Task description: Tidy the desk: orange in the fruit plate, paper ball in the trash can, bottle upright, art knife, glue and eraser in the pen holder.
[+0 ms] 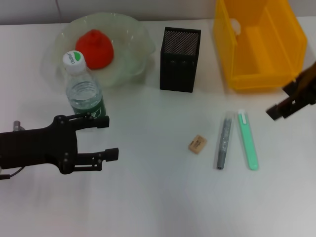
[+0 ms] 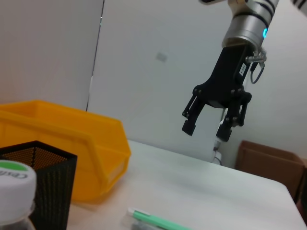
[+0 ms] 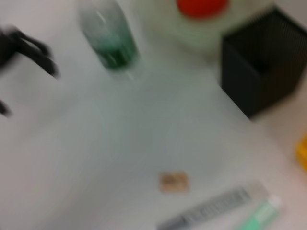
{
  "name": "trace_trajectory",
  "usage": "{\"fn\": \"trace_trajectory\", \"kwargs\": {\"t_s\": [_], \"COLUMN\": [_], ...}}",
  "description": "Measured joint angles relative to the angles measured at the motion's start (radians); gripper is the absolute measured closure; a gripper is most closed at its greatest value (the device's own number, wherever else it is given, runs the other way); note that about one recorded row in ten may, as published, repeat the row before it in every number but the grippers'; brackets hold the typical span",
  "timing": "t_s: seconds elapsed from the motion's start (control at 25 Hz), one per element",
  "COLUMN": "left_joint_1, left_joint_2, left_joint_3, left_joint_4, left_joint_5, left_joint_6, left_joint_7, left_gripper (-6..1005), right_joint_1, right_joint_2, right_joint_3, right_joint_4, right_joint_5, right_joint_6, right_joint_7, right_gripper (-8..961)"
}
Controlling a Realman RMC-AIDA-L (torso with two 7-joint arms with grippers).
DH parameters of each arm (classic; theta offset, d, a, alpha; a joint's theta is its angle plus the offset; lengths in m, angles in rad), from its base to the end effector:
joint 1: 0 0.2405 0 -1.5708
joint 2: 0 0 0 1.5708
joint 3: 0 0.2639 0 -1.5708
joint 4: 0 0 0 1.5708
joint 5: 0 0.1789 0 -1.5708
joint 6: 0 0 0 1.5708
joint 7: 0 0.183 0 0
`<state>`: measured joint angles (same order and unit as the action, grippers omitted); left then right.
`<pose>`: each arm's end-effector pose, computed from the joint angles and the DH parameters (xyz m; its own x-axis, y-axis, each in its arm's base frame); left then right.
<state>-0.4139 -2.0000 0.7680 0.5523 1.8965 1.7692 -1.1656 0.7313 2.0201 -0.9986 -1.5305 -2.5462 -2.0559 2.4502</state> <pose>-0.2517 0.2639 -0.0228 0.7902 0.2507 0.5592 0.3319 -0.9422 -0.0465 0.1777 0.3250 0.0403 0.7479 -0.6314 0.2048 -0.5607 -0.7661 -0.3141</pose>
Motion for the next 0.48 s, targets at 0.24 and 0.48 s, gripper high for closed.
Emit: {"fn": "trace_trajectory", "kwargs": {"t_s": [0.24,0.48], "left_joint_1": [-0.005,-0.014], "left_joint_2": [-0.008,-0.018], "left_joint_3": [0.002,0.002], "left_joint_4": [-0.006,-0.006], "left_joint_5": [0.004,0.033], "left_joint_6": [-0.037,-0.065], "left_joint_7": [0.005,0.006], "left_gripper": [172,172], "right_joint_1": [0.063,0.041], "right_joint_2": [0.064,0.066], "right_joint_3": [-0.137,-0.272], "right_joint_4": [0.126,0.305], "right_joint_5": [-0.245,-0.239], "right_joint_6": [0.08,0.316], "right_joint_7": [0.097,0.17], "right_gripper": [142,143]}}
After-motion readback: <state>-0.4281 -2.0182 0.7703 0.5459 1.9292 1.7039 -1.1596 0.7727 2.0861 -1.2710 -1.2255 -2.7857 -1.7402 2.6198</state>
